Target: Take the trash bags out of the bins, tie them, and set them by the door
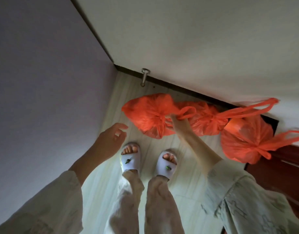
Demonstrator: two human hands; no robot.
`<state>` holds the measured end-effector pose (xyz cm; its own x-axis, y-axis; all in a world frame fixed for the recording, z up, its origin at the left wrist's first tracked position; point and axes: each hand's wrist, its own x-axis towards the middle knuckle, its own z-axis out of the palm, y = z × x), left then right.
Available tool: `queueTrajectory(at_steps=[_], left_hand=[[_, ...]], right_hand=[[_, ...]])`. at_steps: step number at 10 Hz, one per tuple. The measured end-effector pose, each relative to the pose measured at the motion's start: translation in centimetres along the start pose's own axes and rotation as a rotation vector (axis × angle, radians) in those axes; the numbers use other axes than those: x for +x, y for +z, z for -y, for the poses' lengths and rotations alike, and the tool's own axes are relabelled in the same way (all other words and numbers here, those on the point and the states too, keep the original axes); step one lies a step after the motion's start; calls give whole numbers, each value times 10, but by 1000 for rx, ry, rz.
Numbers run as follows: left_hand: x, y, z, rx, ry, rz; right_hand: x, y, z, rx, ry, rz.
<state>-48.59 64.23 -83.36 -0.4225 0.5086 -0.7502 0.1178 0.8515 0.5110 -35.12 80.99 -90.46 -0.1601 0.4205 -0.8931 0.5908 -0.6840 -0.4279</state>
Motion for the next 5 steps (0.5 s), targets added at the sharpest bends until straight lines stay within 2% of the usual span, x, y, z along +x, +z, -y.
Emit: queueTrajectory(at_steps=[3,5], left_hand=[[9,-10,-4,-29,0,15],[-40,-33,-56,-52,63,-1]], right_hand=[[-3,11,10,320,102,-10],[-85,-6,55,277,85,45]])
